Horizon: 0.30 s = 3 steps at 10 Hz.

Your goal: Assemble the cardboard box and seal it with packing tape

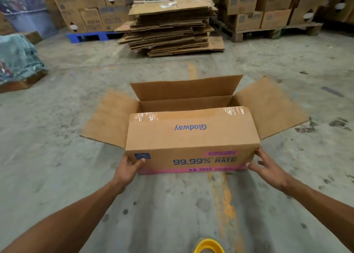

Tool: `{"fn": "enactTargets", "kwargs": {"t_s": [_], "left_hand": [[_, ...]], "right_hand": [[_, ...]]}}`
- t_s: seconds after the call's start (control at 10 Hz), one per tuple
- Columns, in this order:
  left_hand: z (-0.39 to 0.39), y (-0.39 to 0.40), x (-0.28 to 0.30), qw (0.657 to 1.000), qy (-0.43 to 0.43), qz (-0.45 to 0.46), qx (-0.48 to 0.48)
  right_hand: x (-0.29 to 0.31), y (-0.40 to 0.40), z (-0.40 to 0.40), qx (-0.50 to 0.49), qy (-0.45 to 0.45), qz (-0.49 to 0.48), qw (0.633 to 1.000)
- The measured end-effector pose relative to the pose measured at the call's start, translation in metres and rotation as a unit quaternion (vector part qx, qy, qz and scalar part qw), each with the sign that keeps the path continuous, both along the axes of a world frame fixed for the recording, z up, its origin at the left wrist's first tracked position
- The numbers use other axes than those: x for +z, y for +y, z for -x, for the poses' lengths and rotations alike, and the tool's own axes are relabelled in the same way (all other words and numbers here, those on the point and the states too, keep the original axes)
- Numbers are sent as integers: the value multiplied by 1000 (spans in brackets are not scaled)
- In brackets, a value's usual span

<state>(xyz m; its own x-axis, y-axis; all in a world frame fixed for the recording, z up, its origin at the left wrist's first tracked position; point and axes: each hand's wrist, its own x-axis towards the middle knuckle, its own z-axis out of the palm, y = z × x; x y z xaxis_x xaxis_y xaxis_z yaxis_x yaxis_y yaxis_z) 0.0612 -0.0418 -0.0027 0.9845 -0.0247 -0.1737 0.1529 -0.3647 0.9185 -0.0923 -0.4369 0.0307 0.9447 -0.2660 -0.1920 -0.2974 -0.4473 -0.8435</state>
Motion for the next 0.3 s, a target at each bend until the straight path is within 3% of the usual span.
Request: {"fn": "enactTargets", "kwargs": {"t_s": [0.3], "left_hand": [[11, -22, -32, 991, 117, -56, 31]], "right_hand": [[-15, 43, -9, -61, 57, -39, 996]]}}
